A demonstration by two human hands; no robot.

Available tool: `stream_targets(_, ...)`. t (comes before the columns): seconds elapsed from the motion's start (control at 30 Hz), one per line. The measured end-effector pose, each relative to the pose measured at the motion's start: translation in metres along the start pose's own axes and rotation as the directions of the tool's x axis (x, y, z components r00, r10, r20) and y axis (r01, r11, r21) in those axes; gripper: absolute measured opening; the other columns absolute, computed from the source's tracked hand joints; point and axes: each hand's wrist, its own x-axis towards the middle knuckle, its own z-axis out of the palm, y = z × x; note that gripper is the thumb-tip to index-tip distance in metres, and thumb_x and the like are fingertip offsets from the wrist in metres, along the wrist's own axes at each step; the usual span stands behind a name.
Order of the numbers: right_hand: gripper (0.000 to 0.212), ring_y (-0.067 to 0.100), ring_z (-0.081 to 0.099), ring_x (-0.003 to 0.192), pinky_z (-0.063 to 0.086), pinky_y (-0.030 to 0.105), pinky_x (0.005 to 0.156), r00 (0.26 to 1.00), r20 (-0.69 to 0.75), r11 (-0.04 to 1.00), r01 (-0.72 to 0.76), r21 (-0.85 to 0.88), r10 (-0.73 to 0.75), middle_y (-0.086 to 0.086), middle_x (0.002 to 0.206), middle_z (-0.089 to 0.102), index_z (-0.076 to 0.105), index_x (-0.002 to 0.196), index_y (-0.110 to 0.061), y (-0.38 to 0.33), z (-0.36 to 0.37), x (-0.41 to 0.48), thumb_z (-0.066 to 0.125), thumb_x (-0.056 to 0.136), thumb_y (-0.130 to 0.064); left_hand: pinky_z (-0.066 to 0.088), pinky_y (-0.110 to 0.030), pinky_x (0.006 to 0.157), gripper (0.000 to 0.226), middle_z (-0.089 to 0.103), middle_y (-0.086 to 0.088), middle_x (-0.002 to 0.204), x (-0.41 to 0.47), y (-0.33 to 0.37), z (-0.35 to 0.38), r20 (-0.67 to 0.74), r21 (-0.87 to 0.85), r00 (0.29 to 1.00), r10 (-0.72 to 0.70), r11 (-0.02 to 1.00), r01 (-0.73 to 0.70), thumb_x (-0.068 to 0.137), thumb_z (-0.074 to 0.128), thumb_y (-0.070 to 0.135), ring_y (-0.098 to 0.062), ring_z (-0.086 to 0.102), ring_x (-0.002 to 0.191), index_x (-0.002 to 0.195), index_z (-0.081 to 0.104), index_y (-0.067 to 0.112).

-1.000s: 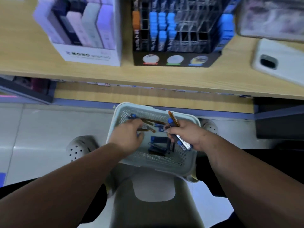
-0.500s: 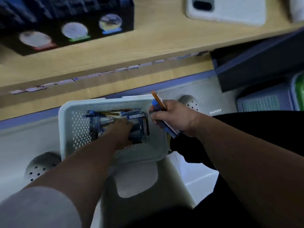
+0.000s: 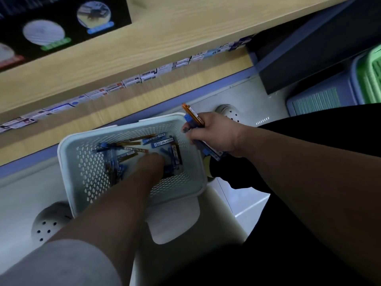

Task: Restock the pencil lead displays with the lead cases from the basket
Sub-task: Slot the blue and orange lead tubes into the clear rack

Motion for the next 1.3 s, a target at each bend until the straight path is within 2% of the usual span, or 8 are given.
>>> stream_targets(0.17,0.016,0.008,0.061,0.060,0.052,0.019,0.059,1.000,-0.020,1.000,-0.010,0.002,0.010,0.000,0.075,0.066,0.066,0.110,-0.007,0.000,0.002,-0.001,0.062,0.096,-0.013,0.051,-0.033,0.082,0.025,0.068,-0.007,0.109,-0.002,-0.008,0.010,-0.036,-0.127,0.999,-0.002,0.992,-0.002,0.092,0.066,0.031,-0.023,0.063,0.097,0.111,0.067,0.015)
stream_targets(0.3,0.015,0.007,0.062,0.064,0.053,0.020,0.064,0.999,-0.049,0.999,-0.004,-0.034,0.003,-0.001,0.078,0.068,0.066,0.110,-0.011,-0.001,0.003,-0.002,0.062,0.096,-0.017,0.050,-0.031,0.083,0.022,0.069,-0.005,0.109,-0.005,-0.011,0.022,-0.085,-0.200,0.996,-0.028,0.980,0.010,0.092,0.064,0.025,-0.021,0.064,0.096,0.110,0.072,0.015)
stream_targets(0.53,0.013,0.009,0.061,0.059,0.052,0.019,0.056,0.997,-0.075,1.000,-0.010,-0.023,0.008,0.003,0.080,0.069,0.066,0.108,-0.011,-0.002,0.004,-0.001,0.061,0.097,-0.017,0.048,-0.033,0.087,0.026,0.066,-0.007,0.118,-0.004,-0.006,0.022,-0.063,-0.208,0.998,0.028,0.977,-0.040,0.095,0.061,0.023,-0.025,0.062,0.107,0.119,0.066,0.014)
stream_targets(0.67,0.010,0.009,0.060,0.055,0.050,0.019,0.053,0.997,-0.078,1.000,-0.013,0.007,0.014,0.004,0.076,0.067,0.065,0.105,-0.010,-0.002,0.004,-0.001,0.060,0.098,-0.014,0.049,-0.032,0.086,0.023,0.068,-0.009,0.115,-0.005,0.002,0.028,-0.054,-0.265,0.998,0.021,0.964,-0.035,0.096,0.060,0.018,-0.023,0.063,0.102,0.116,0.068,0.012)
stream_targets(0.93,0.012,0.016,0.063,0.069,0.057,0.032,0.068,0.996,-0.092,1.000,-0.016,-0.023,0.014,0.006,0.083,0.069,0.065,0.107,-0.015,-0.001,0.006,-0.001,0.060,0.098,-0.020,0.047,-0.034,0.091,0.025,0.067,-0.011,0.119,-0.011,-0.005,0.029,-0.044,-0.309,0.999,0.017,0.951,-0.030,0.099,0.054,0.018,-0.026,0.061,0.108,0.116,0.070,0.009)
stream_targets(1.07,0.011,0.016,0.062,0.067,0.056,0.033,0.068,0.994,-0.111,1.000,-0.008,-0.009,0.007,0.005,0.081,0.069,0.065,0.105,-0.015,0.001,0.007,-0.001,0.060,0.098,-0.020,0.047,-0.035,0.094,0.029,0.066,-0.011,0.124,-0.012,-0.004,0.030,-0.047,-0.327,0.999,0.012,0.945,-0.026,0.101,0.053,0.024,-0.028,0.060,0.111,0.122,0.065,0.010)
stream_targets(1.17,0.010,0.017,0.061,0.069,0.058,0.038,0.075,0.991,-0.133,1.000,-0.006,0.010,0.007,0.004,0.080,0.068,0.066,0.103,-0.015,0.003,0.011,0.001,0.060,0.097,-0.020,0.045,-0.033,0.095,0.033,0.065,-0.014,0.126,-0.014,-0.004,0.033,0.009,-0.337,1.000,0.004,0.942,0.000,0.102,0.051,0.027,-0.028,0.060,0.113,0.123,0.066,0.007)
stream_targets(1.3,0.009,0.016,0.061,0.067,0.056,0.037,0.072,0.990,-0.142,1.000,-0.005,0.009,0.007,0.003,0.078,0.068,0.065,0.103,-0.015,0.005,0.012,0.001,0.060,0.097,-0.020,0.044,-0.032,0.093,0.032,0.065,-0.015,0.124,-0.015,-0.005,0.030,0.044,-0.362,0.999,0.008,0.932,0.009,0.102,0.051,0.027,-0.029,0.059,0.112,0.120,0.067,0.005)
